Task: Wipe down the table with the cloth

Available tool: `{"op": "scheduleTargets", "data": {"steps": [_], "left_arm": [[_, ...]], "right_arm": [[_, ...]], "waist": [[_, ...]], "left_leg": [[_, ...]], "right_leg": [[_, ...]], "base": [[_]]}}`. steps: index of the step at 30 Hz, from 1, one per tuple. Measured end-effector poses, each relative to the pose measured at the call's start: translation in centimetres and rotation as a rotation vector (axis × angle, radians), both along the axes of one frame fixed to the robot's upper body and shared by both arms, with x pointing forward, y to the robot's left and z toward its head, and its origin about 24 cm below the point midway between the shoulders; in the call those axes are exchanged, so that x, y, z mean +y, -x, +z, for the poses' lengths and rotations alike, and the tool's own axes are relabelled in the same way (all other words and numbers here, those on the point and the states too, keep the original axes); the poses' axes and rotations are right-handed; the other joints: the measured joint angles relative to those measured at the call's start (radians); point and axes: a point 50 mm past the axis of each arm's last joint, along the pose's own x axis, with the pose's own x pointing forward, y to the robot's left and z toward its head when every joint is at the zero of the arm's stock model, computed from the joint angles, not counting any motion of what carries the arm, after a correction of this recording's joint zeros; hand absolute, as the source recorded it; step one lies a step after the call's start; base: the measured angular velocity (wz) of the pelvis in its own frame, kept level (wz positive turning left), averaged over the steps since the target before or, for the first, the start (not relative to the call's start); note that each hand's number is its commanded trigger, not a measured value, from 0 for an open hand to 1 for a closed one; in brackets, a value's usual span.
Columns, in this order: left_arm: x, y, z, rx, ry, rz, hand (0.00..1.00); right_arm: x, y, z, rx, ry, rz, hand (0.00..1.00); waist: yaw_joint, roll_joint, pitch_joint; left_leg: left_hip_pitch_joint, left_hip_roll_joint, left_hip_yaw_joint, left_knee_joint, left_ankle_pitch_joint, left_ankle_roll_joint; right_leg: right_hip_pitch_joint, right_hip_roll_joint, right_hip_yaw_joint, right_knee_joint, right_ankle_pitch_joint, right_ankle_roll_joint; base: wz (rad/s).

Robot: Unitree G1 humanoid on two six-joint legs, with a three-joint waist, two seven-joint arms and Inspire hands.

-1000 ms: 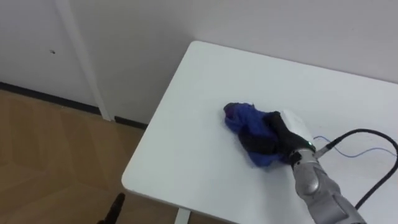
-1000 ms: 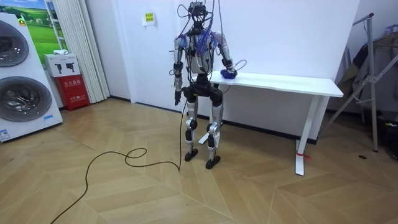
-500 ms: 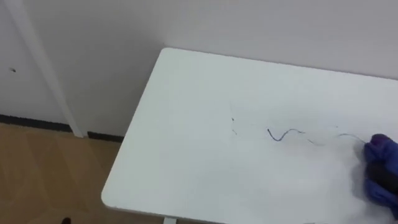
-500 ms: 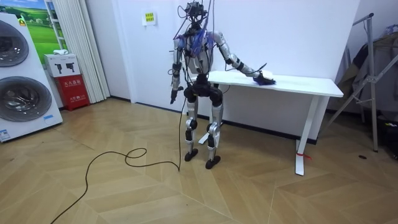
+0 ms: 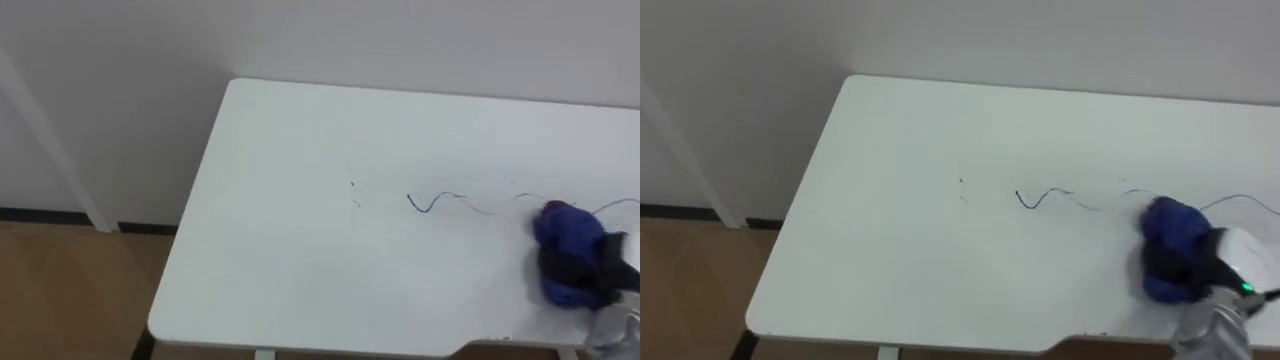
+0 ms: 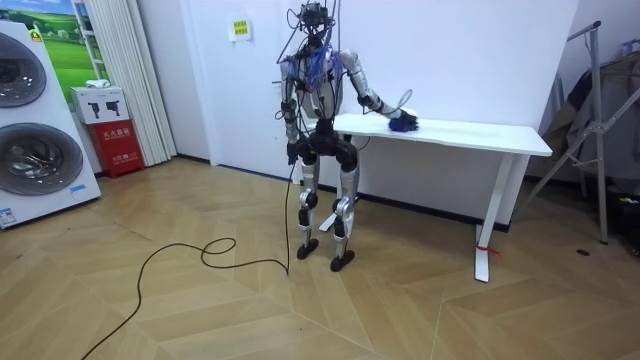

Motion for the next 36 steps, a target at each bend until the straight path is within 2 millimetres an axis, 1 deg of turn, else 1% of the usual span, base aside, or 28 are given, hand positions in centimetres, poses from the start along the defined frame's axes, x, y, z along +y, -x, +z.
{"op": "scheduleTargets", "data": {"steps": [1,2,3,4,5,6,7,9,11,13,15,17,18,19,20,22,23,24,25,26,27,30,31,32,33,34,35,36], "left_arm": [[-0.3,-0.5,0.0,-0.009,0.008,-0.014,0.00],[-0.5,-0.8,0.1,-0.014,0.011,-0.018,0.00],[-0.5,-0.9,0.1,-0.015,0.012,-0.022,0.00],[-0.6,-1.0,0.1,-0.012,0.011,-0.027,0.00],[-0.6,-0.9,0.1,-0.010,0.012,-0.022,0.00],[-0.5,-0.9,0.1,-0.007,0.012,-0.018,0.00],[-0.3,-0.7,0.1,-0.002,0.007,-0.013,0.00],[-0.1,-0.5,0.1,0.000,0.009,0.005,0.00],[0.0,-0.6,0.2,-0.009,0.002,0.006,0.00],[0.2,-0.5,0.2,-0.011,0.000,0.015,0.00],[0.4,-0.2,0.2,-0.003,-0.007,0.021,0.00],[1.1,1.0,0.2,0.015,-0.024,0.055,0.00],[1.3,1.5,0.1,0.021,-0.029,0.073,0.00],[1.9,2.5,0.1,0.034,-0.049,0.107,0.00],[2.2,2.9,0.1,0.037,-0.058,0.125,0.00],[3.2,3.5,0.4,0.033,-0.084,0.191,0.00],[3.5,3.6,0.5,0.027,-0.096,0.208,0.00],[3.6,3.6,0.6,0.024,-0.104,0.216,0.00],[3.5,3.5,0.6,0.022,-0.107,0.216,0.00],[3.4,3.4,0.6,0.023,-0.105,0.206,0.00],[3.2,3.3,0.5,0.024,-0.102,0.194,0.00],[1.9,2.0,0.2,0.017,-0.065,0.149,0.00],[1.1,1.3,0.0,0.015,-0.045,0.131,0.00],[0.3,0.6,-0.2,0.019,-0.025,0.118,0.00],[-0.1,0.3,-0.3,0.026,-0.017,0.104,0.00],[-0.8,-0.4,-0.4,0.030,-0.003,0.085,0.00],[-1.5,-1.0,-0.5,0.027,0.017,0.077,0.00],[-1.8,-1.3,-0.5,0.025,0.027,0.075,0.00]], "right_arm": [[2.1,-1.4,0.6,0.006,0.021,0.104,1.00],[3.7,-2.4,1.0,0.017,0.029,0.182,1.00],[4.2,-2.8,1.2,0.020,0.037,0.211,1.00],[4.8,-3.4,1.5,0.024,0.045,0.240,1.00],[4.7,-3.7,1.6,0.023,0.031,0.228,1.00],[4.5,-3.7,1.5,0.025,0.025,0.217,1.00],[4.2,-3.7,1.3,0.021,0.009,0.198,1.00],[3.7,-3.4,1.0,-0.005,-0.037,0.167,1.00],[2.8,-2.6,0.1,-0.034,-0.113,0.113,1.00],[2.0,-1.9,-0.4,-0.061,-0.194,0.037,1.00],[1.0,-1.0,-1.0,-0.085,-0.241,-0.038,1.00],[-0.4,0.4,-1.5,-0.111,-0.263,-0.123,1.00],[-0.7,0.7,-1.7,-0.113,-0.263,-0.146,1.00],[-1.8,1.6,-2.1,-0.111,-0.251,-0.198,1.00],[-2.4,2.2,-2.2,-0.106,-0.241,-0.223,1.00],[-5.0,4.4,-2.5,-0.100,-0.215,-0.319,1.00],[-5.9,5.1,-2.6,-0.102,-0.202,-0.364,1.00],[-6.2,5.4,-2.6,-0.103,-0.197,-0.379,1.00],[-6.3,5.3,-2.5,-0.108,-0.192,-0.385,1.00],[-6.3,5.2,-2.5,-0.107,-0.194,-0.386,1.00],[-6.1,5.0,-2.4,-0.106,-0.192,-0.380,1.00],[-4.7,2.9,-2.0,-0.084,-0.186,-0.344,1.00],[-3.5,1.8,-1.8,-0.068,-0.184,-0.310,1.00],[-1.8,0.3,-1.1,-0.050,-0.164,-0.222,1.00],[-0.5,-0.6,-0.7,-0.044,-0.157,-0.166,1.00],[2.7,-2.5,0.2,-0.043,-0.162,-0.032,1.00],[6.1,-4.2,1.5,-0.060,-0.190,0.093,1.00],[8.0,-4.8,2.2,-0.071,-0.209,0.158,1.00]], "waist": [[0.017,0.000,0.0041],[0.031,0.001,0.0058],[0.038,0.002,0.0079],[0.044,0.002,0.0096],[0.052,0.003,0.0133],[0.057,0.003,0.0137],[0.060,0.001,0.0143],[0.057,0.001,0.0148],[0.027,0.001,0.0141],[0.023,0.004,0.0129],[0.023,0.005,0.0086],[0.015,0.005,0.0036],[0.010,0.005,-0.0001],[0.005,0.004,-0.0016],[0.003,0.003,-0.0038],[-0.006,0.000,-0.0066],[-0.013,0.001,-0.0082],[-0.017,0.002,-0.0100],[-0.018,0.006,-0.0166],[-0.020,0.011,-0.0202],[-0.020,0.012,-0.0205],[0.002,0.023,-0.0161],[0.014,0.028,-0.0136],[0.029,0.034,-0.0106],[0.040,0.035,-0.0097],[0.054,0.033,-0.0083],[0.064,0.032,-0.0021],[0.070,0.031,-0.0014]], "left_leg": [[-0.002,0.001,-0.003,0.000,0.000,-0.001],[-0.006,0.000,-0.008,0.000,0.000,-0.001],[-0.007,-0.001,-0.011,0.000,0.000,-0.001],[-0.015,-0.005,-0.031,0.002,0.000,-0.001],[-0.018,-0.006,-0.043,0.007,0.001,0.001],[-0.019,-0.006,-0.046,0.007,0.001,0.001],[-0.026,-0.007,-0.057,0.007,0.001,0.001],[-0.034,-0.008,-0.069,0.010,0.001,0.001],[-0.051,-0.015,-0.104,0.026,0.000,0.002],[-0.053,-0.021,-0.117,0.025,0.000,0.003],[-0.052,-0.027,-0.127,0.025,0.000,0.006],[-0.044,-0.039,-0.145,0.026,0.002,0.010],[-0.041,-0.041,-0.150,0.026,0.003,0.011],[-0.030,-0.043,-0.155,0.026,0.003,0.012],[-0.029,-0.043,-0.158,0.027,0.002,0.013],[-0.029,-0.049,-0.174,0.037,0.001,0.016],[-0.029,-0.052,-0.177,0.039,0.001,0.016],[-0.029,-0.053,-0.177,0.040,0.001,0.017],[-0.031,-0.055,-0.175,0.040,0.003,0.017],[-0.030,-0.055,-0.171,0.041,0.003,0.017],[-0.027,-0.055,-0.169,0.041,0.004,0.017],[-0.017,-0.047,-0.142,0.034,0.006,0.014],[-0.019,-0.040,-0.128,0.031,0.007,0.010],[-0.024,-0.032,-0.108,0.029,0.009,0.007],[-0.028,-0.027,-0.095,0.027,0.011,0.005],[-0.037,-0.018,-0.075,0.022,0.015,-0.002],[-0.045,-0.012,-0.064,0.015,0.022,-0.007],[-0.049,-0.010,-0.063,0.011,0.026,-0.008]], "right_leg": [[0.000,0.001,-0.002,-0.001,0.000,0.000],[-0.001,0.001,-0.007,-0.003,0.000,0.000],[0.000,0.001,-0.010,-0.004,0.000,0.000],[0.002,-0.004,-0.033,-0.005,0.000,0.000],[0.007,-0.007,-0.057,-0.006,-0.001,0.001],[0.007,-0.008,-0.065,-0.006,-0.001,0.001],[0.005,-0.009,-0.079,-0.006,-0.001,0.001],[0.005,-0.009,-0.089,-0.008,-0.001,0.001],[0.008,-0.014,-0.123,-0.007,-0.001,0.001],[0.017,-0.019,-0.147,-0.009,-0.003,0.006],[0.031,-0.022,-0.151,-0.021,-0.004,0.007],[0.048,-0.031,-0.167,-0.024,-0.010,0.016],[0.053,-0.032,-0.171,-0.024,-0.010,0.016],[0.061,-0.034,-0.182,-0.024,-0.010,0.016],[0.064,-0.035,-0.190,-0.023,-0.010,0.016],[0.079,-0.038,-0.203,-0.023,-0.010,0.017],[0.080,-0.040,-0.208,-0.023,-0.011,0.018],[0.080,-0.041,-0.208,-0.022,-0.012,0.019],[0.080,-0.043,-0.207,-0.021,-0.012,0.020],[0.082,-0.043,-0.205,-0.021,-0.012,0.020],[0.084,-0.043,-0.203,-0.021,-0.012,0.020],[0.075,-0.038,-0.164,-0.018,-0.013,0.021],[0.062,-0.035,-0.150,-0.011,-0.010,0.018],[0.040,-0.031,-0.131,0.004,-0.010,0.016],[0.028,-0.029,-0.125,0.009,-0.008,0.012],[0.005,-0.024,-0.115,0.015,-0.003,0.002],[-0.009,-0.019,-0.109,0.015,0.000,-0.004],[-0.015,-0.017,-0.108,0.015,0.001,-0.006]], "base": [[0.10],[0.13],[0.28],[0.43],[0.46],[0.36],[0.22],[0.25],[0.42],[0.30],[0.23],[0.25],[0.25],[0.18],[0.25],[0.25],[0.11],[0.00],[-0.11],[-0.13],[-0.19],[-0.38],[-0.46],[-0.51],[-0.56],[-0.43],[-0.30],[-0.04]]}}
